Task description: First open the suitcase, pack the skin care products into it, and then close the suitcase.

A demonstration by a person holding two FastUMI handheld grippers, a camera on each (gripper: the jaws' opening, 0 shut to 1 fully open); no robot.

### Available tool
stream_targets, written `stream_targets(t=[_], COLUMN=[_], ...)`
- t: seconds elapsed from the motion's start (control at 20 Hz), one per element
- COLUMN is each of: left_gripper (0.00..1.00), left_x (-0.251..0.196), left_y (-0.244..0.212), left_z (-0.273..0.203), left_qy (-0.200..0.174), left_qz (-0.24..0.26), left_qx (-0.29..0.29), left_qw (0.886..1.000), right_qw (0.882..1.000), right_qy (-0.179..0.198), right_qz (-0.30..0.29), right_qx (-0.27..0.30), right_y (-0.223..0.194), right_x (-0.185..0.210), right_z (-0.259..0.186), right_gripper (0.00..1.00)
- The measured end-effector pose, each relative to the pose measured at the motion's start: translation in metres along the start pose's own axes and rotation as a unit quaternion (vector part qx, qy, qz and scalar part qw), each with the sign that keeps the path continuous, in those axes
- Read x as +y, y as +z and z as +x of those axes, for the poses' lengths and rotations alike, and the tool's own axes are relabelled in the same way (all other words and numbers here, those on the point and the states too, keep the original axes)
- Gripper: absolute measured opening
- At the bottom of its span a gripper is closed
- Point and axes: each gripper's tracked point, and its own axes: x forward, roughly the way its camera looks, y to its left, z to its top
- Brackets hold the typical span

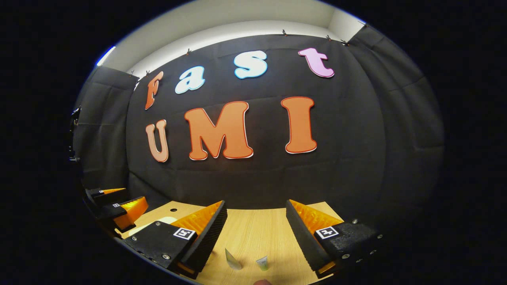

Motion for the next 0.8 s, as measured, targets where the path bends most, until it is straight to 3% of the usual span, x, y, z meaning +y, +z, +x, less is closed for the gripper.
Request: stream_targets(t=[0.4,0.75,0.8], left_gripper=[0.98,0.95,0.99], left_x=[-0.038,-0.072,-0.077], left_y=[-0.053,-0.142,-0.154], left_z=[0.005,0.002,0.001], left_qy=[-0.068,-0.129,-0.135], left_qz=[0.078,0.190,0.200], left_qx=[0.063,0.145,0.155], left_qw=[0.993,0.962,0.958], right_qw=[0.999,0.994,0.994], right_qy=[0.008,-0.018,-0.022], right_qz=[-0.040,-0.097,-0.098], right_qx=[-0.016,-0.037,-0.040], right_y=[0.011,0.026,0.028], right_x=[-0.012,-0.044,-0.049], right_z=[0.006,0.008,0.006], right_gripper=[0.95,0.95,0.95])
